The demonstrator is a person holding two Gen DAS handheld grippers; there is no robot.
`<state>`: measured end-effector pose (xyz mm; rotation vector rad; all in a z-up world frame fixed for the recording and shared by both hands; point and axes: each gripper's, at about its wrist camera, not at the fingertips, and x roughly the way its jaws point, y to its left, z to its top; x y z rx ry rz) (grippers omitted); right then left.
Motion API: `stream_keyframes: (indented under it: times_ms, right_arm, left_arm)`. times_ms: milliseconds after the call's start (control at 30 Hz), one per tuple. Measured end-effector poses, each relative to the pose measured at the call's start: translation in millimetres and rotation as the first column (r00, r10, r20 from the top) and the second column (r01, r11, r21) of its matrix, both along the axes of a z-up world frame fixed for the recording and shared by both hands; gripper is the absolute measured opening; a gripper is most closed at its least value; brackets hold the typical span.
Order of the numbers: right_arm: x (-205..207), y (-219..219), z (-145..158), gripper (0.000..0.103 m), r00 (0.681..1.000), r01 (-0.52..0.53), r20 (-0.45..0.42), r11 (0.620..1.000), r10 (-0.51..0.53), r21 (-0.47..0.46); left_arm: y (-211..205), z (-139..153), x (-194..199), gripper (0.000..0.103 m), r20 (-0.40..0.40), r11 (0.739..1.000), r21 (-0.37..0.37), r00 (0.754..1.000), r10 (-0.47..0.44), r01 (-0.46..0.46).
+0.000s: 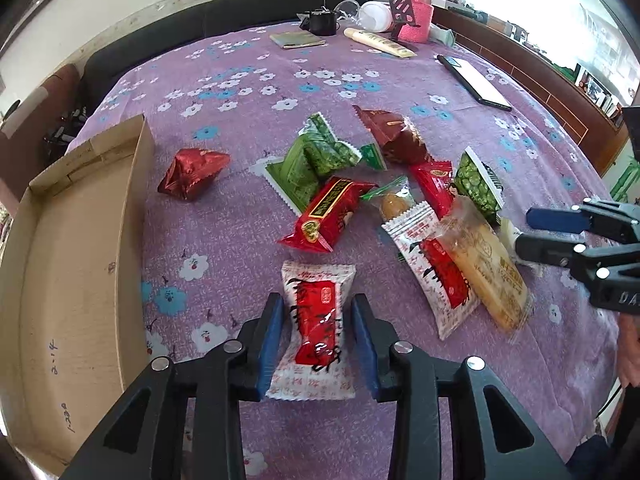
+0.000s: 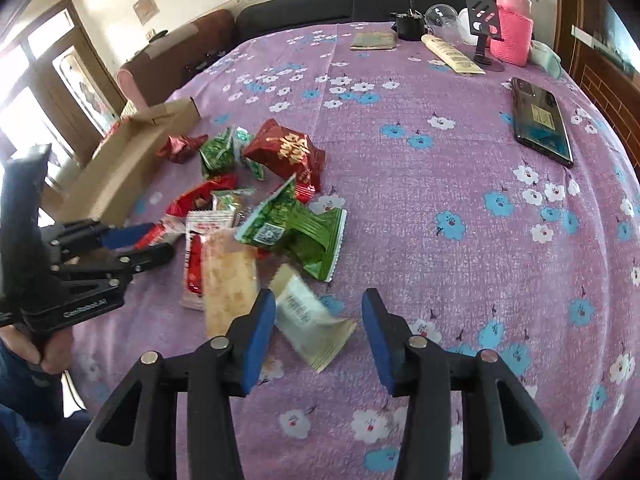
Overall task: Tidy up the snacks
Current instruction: 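Grasp the red-and-white snack packet with the left gripper while the right grasps a cream packet, then carry both held packets over the cardboard tray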
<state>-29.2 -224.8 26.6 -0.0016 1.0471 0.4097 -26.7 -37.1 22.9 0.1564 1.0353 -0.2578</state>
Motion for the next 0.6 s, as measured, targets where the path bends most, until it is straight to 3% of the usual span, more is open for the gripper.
stream_keyframes:
  times_ms: [233,300,333,600]
  right_arm:
    - [-23,15,-3,0.044,0.996,-0.074,0.038,0.993,0.078,-0.095]
    - [-26,17,-4,0.034,0.995,-0.063,0.064,0.987,0.073,-0.146]
    - [-27,17,-4,0.029,0.995,-0.052,0.071,0.985,0.065,-0.166]
    - [-30,4,17,0.026,0.993,0.025,0.121,0.993,-0.012,-0.115]
  left_arm:
    - [-5,-1,-7,0.035,0.043,1.000,0.007,0.999,0.002,-0.002]
    - [-5,-1,-9,0.025,0.048,1.000,-0.005,0.999,0.001,0.000]
    - [-7,-1,-12,0.025,0.055,1.000,-0.003,0.998,-0.003,0.003]
    - [-7,10,-22,0.023,0.089,1.000,-0.013,0.996,-0.016,0.017]
